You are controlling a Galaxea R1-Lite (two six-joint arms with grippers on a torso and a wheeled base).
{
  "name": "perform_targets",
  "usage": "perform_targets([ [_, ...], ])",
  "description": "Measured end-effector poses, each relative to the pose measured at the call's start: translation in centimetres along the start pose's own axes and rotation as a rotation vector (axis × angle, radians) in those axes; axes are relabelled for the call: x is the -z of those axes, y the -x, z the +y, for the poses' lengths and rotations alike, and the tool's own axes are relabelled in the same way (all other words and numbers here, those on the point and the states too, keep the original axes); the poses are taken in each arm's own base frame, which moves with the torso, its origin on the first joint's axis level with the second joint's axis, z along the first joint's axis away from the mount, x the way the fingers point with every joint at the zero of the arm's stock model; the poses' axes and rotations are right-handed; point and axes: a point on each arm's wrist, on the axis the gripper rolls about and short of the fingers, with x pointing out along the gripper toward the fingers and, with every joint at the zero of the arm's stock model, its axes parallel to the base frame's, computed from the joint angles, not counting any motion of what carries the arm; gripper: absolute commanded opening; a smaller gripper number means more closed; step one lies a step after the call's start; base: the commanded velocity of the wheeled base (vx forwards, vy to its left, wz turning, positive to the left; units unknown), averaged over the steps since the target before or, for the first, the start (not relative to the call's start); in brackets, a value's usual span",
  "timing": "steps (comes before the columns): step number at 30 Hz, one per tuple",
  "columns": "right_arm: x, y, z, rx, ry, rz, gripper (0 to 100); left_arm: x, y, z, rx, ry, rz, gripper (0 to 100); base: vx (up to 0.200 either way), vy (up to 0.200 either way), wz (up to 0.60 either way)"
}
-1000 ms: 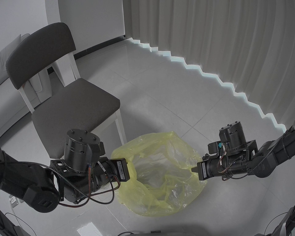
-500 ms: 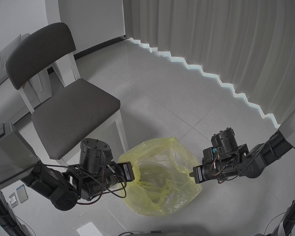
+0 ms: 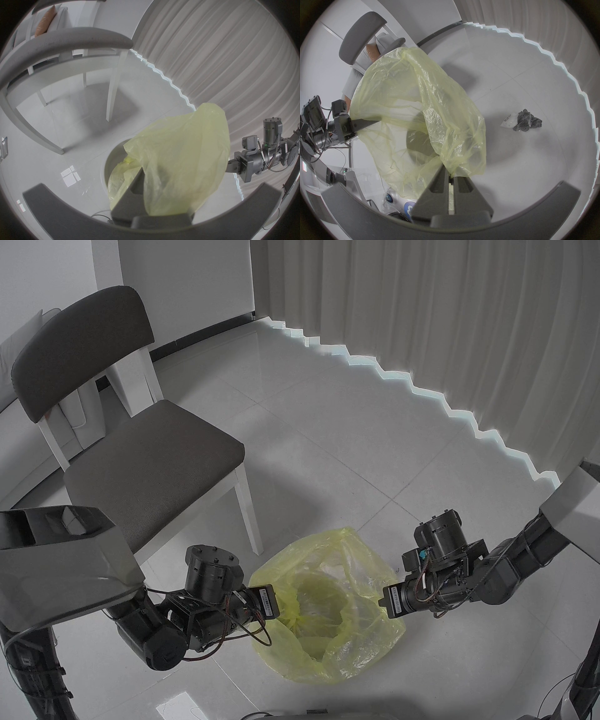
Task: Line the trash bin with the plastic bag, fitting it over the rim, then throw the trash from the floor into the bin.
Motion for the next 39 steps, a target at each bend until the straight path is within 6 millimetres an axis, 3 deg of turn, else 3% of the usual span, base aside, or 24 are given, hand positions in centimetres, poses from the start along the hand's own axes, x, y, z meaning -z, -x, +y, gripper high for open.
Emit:
perform_targets([
  [8, -1.2, -2.7, 0.1, -0.003, 0.003, -0.001, 0, 0.0, -1.0, 2.9, -0.057, 0.041, 0.017, 0, 0.0, 0.0, 0.0],
  [12, -1.3, -3.9, -0.1, 0.003, 0.001, 0.015, 0, 0.9, -0.8, 3.8, -0.084, 0.05, 0.054, 0, 0.0, 0.0, 0.0],
  [20, 0.3, -4.9, -0.6, 0.032, -0.004, 0.084, 0, 3.1, -0.4, 3.6, -0.098, 0.059, 0.127, 0, 0.0, 0.0, 0.0],
  [39, 1.5, -1.2, 1.6, 0.025, 0.039, 0.13, 0, 3.8, 4.0, 2.1, -0.062, 0.067, 0.152, 0, 0.0, 0.0, 0.0],
])
